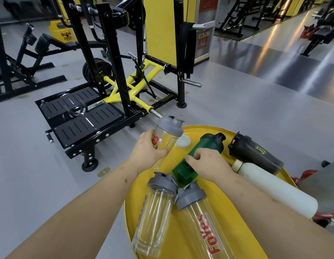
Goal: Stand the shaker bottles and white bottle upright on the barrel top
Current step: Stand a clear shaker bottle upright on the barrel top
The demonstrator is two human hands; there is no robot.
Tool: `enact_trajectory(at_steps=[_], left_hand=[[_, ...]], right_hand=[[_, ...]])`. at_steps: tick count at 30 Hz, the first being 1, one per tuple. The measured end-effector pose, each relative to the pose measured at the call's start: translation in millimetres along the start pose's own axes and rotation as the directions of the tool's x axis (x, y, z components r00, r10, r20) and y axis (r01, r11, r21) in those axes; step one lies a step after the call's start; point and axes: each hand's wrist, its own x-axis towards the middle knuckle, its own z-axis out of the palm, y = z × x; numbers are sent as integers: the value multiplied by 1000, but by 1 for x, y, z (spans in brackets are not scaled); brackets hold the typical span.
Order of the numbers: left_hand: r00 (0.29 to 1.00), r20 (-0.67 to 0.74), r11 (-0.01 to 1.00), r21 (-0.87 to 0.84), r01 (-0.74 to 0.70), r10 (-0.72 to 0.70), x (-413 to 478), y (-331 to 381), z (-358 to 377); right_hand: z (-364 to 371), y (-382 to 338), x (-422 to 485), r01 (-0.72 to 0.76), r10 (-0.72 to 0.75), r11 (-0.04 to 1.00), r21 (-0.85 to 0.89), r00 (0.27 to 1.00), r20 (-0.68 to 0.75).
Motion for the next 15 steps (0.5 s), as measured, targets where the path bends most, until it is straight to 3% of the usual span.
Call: enact_trajectory(at_steps=[15], left_hand=[[1000, 0, 967, -255, -2, 2, -5, -18, 14]], right_hand=[[1, 5, -4, -9, 9, 1000, -9, 999, -38]])
